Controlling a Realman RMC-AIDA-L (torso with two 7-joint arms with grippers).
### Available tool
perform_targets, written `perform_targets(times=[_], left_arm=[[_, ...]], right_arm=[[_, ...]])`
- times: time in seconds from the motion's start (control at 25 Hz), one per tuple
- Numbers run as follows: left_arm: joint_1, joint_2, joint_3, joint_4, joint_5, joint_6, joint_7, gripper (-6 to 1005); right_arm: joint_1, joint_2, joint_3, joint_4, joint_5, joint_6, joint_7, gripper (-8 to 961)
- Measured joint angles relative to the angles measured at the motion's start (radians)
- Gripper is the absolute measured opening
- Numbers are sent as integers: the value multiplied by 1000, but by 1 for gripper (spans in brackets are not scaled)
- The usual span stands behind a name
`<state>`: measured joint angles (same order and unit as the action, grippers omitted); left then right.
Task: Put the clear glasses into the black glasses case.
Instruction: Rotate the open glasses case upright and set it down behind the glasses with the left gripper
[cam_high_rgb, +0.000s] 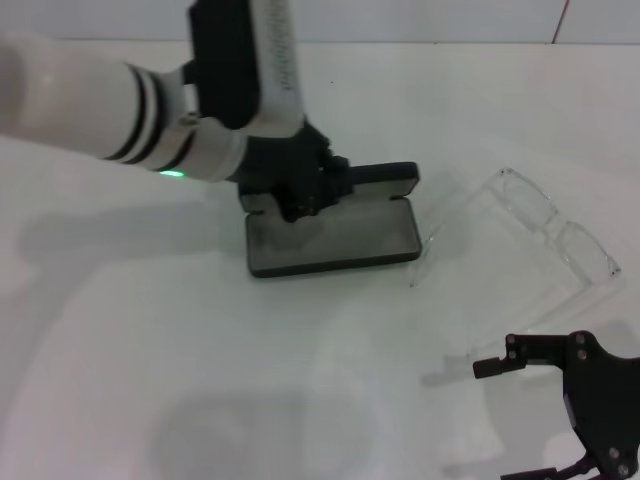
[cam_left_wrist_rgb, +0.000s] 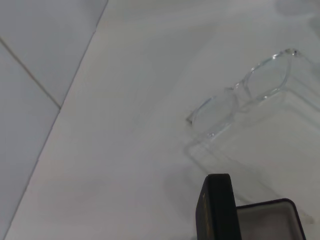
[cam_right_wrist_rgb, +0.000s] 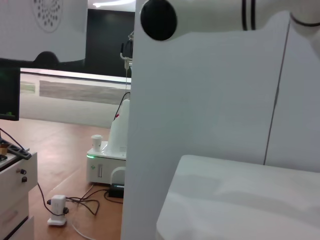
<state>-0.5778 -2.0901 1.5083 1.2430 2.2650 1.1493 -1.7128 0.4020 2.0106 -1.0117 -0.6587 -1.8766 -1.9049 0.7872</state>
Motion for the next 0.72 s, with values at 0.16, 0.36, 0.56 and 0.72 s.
perform_targets(times=[0.16,0.36,0.56,0.72], left_arm=[[-56,-2,52,-62,0,-46,0,249],[-73,-5,90,-78,-8,-53,-5,272],[-68,-8,96,-75,-11,-54,-19,295],[-67,-8,95,-72,-16,-54,-62,313]], right_arm=[[-4,-1,0,10,-1,1,-8,802],[-10,-4,3,8,-1,2,-8,798],[-11,-8,8,3,-1,3,-4,794],[-11,-13,15,1,2,3,5,791]])
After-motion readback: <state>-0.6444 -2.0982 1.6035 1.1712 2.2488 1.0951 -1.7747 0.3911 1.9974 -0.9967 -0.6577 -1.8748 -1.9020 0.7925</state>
